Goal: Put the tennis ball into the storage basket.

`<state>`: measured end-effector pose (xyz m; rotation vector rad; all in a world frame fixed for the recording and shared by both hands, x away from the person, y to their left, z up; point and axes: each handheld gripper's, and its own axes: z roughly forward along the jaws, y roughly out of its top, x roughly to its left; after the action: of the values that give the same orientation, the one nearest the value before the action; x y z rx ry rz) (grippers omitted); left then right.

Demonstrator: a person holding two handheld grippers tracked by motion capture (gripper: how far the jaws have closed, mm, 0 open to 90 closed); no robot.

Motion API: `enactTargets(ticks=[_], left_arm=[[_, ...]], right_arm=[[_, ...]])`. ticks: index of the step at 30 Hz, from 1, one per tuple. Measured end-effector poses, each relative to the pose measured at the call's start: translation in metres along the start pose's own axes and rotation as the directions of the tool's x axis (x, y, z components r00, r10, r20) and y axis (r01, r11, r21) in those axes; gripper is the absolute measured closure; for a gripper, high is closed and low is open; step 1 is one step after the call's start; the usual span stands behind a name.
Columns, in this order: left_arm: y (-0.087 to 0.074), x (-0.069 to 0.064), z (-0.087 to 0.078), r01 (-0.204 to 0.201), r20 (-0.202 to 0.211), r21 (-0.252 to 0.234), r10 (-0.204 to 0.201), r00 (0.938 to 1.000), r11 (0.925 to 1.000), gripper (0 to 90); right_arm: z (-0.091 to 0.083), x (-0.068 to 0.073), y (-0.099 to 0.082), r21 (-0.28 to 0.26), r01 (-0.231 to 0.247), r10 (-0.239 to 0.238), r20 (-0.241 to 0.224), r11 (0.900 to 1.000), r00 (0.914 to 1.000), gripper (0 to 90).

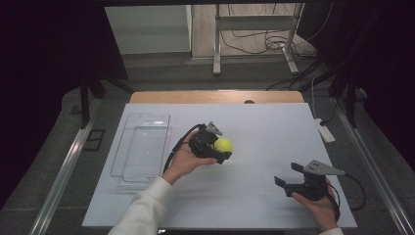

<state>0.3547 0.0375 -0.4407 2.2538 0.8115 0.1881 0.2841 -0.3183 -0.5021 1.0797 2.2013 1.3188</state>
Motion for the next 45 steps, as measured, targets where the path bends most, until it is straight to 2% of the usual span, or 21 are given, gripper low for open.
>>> enactTargets(ticks=[11, 24, 32, 45], left_arm=[[-0.006, 0.008, -0.014, 0.014, -0.022, -0.015, -0.015, 0.9997, 0.9998, 25.7], [-0.005, 0.008, -0.021, -0.007, -0.043, -0.022, 0.006, 0.9991, 0.9997, 25.7], [-0.005, 0.011, -0.025, -0.005, -0.054, -0.030, 0.004, 0.9986, 0.9995, 25.6], [-0.007, 0.019, -0.037, 0.012, -0.076, -0.050, -0.015, 0.9970, 0.9987, 25.6]], right_arm=[[0.000, 0.000, 0.000, 0.004, -0.003, 0.003, 0.005, 1.0000, 1.0000, 11.5], [0.000, 0.000, -0.001, 0.003, -0.001, 0.001, 0.002, 1.0000, 1.0000, 11.6], [0.000, -0.001, -0.001, 0.004, -0.003, 0.003, 0.007, 1.0000, 1.0000, 11.6], [0.000, -0.001, -0.001, 0.005, -0.004, 0.004, 0.009, 1.0000, 0.9999, 11.6]])
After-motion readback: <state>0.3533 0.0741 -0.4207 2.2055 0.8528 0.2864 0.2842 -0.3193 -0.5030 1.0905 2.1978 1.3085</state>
